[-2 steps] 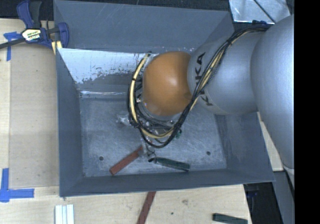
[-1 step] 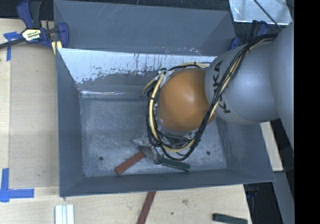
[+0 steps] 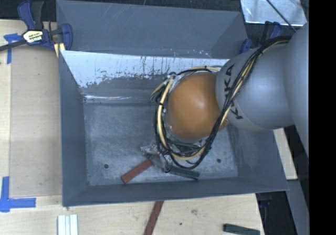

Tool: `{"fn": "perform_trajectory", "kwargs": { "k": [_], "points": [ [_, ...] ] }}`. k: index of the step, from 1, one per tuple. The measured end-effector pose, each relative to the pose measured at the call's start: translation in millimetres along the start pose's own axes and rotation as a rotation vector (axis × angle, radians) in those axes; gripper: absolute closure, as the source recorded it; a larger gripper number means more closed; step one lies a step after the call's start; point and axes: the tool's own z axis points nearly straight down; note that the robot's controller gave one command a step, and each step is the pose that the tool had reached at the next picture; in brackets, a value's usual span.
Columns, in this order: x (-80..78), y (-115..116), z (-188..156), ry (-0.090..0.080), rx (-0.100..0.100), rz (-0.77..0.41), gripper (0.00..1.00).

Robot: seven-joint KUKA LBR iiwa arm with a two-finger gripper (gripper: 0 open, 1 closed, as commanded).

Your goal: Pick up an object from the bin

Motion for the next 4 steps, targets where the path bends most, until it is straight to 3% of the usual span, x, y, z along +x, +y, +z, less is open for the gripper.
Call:
{"fn": "perform_trajectory", "kwargs": {
  "k": [1, 2, 3, 4],
  "points": [
    [-23.6, 0, -42, 0.013, -0.005, 0.003, 1.00],
    [-26.4, -12, -62, 0.010, -0.003, 0.066, 0.00],
    [-26.4, -12, -62, 0.010, -0.003, 0.067, 0.00],
    [-10.2, 16, 3, 0.009, -0.004, -0.022, 1.00]
  ]
}}
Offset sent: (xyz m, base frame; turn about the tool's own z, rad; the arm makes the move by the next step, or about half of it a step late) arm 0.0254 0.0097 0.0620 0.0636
